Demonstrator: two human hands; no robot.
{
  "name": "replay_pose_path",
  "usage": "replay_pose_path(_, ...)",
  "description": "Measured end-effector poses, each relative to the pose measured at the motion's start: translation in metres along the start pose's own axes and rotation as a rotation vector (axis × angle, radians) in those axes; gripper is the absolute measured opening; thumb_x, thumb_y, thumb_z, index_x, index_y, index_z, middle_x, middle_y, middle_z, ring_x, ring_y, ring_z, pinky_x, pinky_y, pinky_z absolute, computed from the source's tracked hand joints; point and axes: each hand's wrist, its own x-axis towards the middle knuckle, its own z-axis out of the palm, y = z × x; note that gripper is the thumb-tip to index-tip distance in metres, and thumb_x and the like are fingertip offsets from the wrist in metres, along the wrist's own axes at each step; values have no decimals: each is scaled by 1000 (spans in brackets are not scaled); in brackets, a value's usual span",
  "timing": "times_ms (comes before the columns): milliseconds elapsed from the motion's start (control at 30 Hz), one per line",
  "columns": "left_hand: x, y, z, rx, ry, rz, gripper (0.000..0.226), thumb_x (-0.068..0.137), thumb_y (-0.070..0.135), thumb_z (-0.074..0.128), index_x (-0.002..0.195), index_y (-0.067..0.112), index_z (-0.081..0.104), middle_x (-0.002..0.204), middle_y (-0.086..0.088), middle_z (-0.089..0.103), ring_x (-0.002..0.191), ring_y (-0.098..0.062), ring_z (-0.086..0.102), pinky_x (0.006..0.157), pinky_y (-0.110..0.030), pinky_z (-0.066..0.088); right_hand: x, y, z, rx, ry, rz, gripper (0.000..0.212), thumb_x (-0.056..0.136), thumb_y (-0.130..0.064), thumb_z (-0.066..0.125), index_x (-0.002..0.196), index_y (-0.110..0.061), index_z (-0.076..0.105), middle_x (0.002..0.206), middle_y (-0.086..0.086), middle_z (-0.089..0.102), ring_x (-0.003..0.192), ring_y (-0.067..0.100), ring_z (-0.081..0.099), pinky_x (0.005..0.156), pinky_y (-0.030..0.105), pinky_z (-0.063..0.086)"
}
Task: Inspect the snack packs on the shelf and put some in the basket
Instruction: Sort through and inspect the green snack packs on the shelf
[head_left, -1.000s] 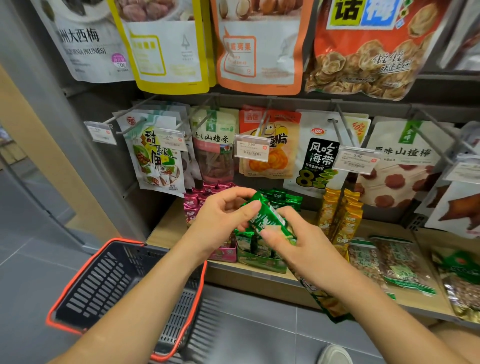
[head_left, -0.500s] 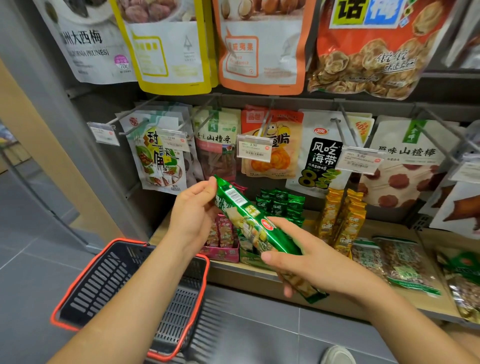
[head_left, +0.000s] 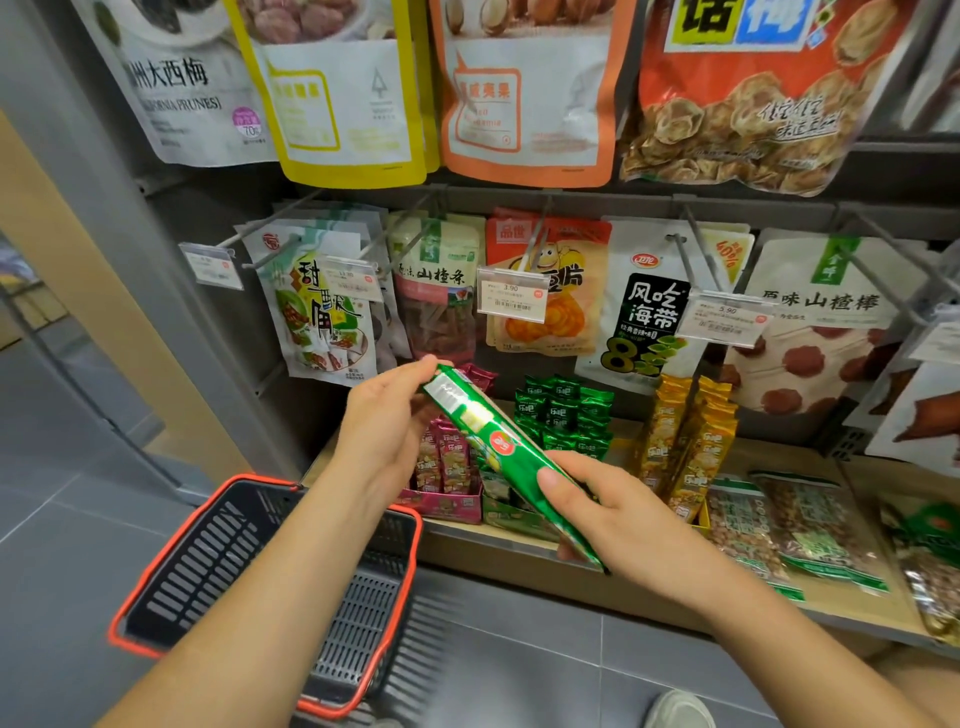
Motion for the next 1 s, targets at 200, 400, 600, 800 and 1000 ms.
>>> replay_pose_path(200,2,-11,-1,-14,-33,-10,17,91,29,63,93,14,68,73,3,66,70,-6,62,66,-19,54,3,4,4,-42,-28,43,26,101,-36,44,124,-27,49,101,-14,60,85,2,57,78,26,48)
replay_pose_path(400,-1,-16,4,51,-77,-110,34,71,42,71,86,12,64,76,0,70,73,-9,67,65,-23,55,5,8,11,30,16,51,17,101,-35,46,117,-33,46,105,-15,61,93,3,59,80,24,48)
replay_pose_path(600,-10,-25,11,74,-204,-168,38,71,41,73,92,10,68,83,-3,74,74,-13,70,61,-23,54,10,5,11,92,20,84,16,102,-36,42,117,-38,48,105,-20,60,92,-3,59,76,16,49)
replay_pose_path(800,-28,-29,19,606,-378,60,38,61,38,85,93,20,75,88,-3,76,82,-18,72,75,-38,60,17,-8,-10,320,176,9,14,92,-42,55,105,-42,61,106,-18,66,102,-7,59,82,13,47)
replay_pose_path(1000,-43,-39,31,717,-419,98,40,55,44,76,90,27,72,81,8,74,70,-7,66,64,-30,55,15,-6,-8,285,341,-82,16,82,-23,74,95,-13,71,92,4,72,94,23,66,91,47,52)
